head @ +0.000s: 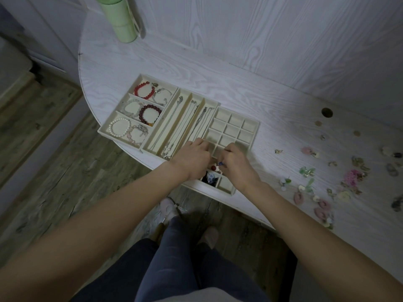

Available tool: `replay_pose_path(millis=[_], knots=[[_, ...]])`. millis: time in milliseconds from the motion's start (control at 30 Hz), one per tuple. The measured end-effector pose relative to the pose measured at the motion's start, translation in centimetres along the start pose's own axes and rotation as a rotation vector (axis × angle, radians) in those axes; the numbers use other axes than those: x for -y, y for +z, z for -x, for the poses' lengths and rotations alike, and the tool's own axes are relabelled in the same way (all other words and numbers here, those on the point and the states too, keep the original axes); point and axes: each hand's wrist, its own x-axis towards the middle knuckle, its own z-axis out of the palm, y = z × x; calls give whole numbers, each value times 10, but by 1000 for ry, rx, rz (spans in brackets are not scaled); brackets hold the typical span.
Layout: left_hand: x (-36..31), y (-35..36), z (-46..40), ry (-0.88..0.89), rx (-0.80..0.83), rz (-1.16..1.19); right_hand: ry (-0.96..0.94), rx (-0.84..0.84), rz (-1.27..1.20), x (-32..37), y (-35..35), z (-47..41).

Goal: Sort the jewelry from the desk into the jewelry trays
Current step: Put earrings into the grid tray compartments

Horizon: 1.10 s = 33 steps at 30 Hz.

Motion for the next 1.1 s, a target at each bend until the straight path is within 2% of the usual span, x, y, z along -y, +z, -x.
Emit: replay_pose_path(millis=[167,300,433,733,967,1100], knots=[[1,1,-2,-49,-34,124,76,-58,-153,-2,-1,5],[-3,0,-8,-70,-80,192,129,-91,-124,-2,-1,5],[-8,0,-18,-103,-116,163,187,-110,-163,-1,1,3],[-12,-2,-30,-174,-52,87,309,-36,-150,2,2,-3],[-12,-4,-34,-178,-52,100,253,94,-171,0,-2,-3],[-10,-6,-34,-170,-55,109,224,112,-144,-2,-5,-3]])
